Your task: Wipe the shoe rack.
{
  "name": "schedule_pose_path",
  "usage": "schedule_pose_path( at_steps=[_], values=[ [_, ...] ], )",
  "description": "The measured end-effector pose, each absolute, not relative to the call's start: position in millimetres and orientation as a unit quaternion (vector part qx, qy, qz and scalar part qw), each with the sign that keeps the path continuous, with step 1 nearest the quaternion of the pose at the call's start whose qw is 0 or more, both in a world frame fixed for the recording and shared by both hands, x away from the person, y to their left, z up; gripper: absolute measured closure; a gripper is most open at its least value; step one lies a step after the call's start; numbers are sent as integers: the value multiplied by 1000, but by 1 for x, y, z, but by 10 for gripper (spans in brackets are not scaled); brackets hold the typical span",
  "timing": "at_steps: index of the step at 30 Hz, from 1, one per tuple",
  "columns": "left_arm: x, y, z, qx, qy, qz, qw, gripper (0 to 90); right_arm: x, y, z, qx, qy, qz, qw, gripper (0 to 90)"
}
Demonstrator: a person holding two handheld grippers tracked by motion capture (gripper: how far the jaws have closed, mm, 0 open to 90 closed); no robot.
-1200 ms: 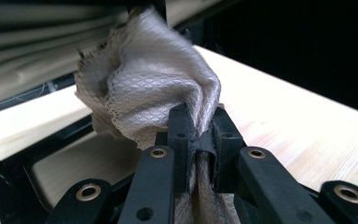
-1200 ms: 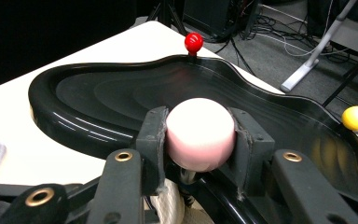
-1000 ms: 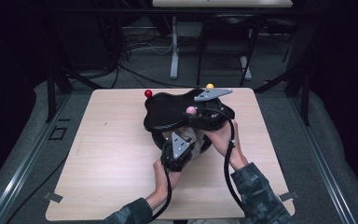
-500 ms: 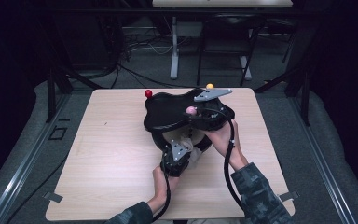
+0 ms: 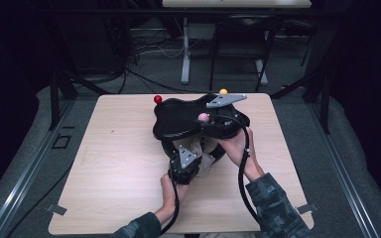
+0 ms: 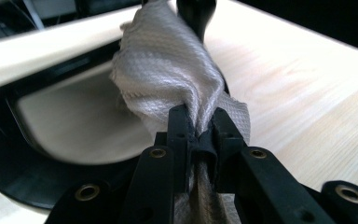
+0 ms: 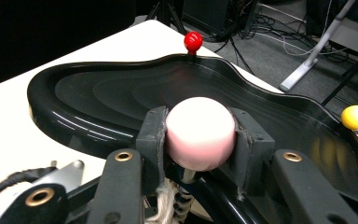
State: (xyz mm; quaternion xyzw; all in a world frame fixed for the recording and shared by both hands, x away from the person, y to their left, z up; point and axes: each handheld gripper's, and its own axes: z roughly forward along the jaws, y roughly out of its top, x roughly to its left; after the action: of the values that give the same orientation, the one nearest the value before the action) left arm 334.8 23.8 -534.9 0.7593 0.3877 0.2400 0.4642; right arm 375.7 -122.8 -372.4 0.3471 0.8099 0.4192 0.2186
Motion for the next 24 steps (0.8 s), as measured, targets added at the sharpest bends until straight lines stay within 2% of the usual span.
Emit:
schedule_pose_path(
  at_steps=[10,24],
  values=[
    [332,25,-508,745,375,254,490,806,376,-122,-372,348,811,418,218,603],
    [322,25,-492,742,357,255,507,802,376,-122,-372,345,812,416,221,603]
  ],
)
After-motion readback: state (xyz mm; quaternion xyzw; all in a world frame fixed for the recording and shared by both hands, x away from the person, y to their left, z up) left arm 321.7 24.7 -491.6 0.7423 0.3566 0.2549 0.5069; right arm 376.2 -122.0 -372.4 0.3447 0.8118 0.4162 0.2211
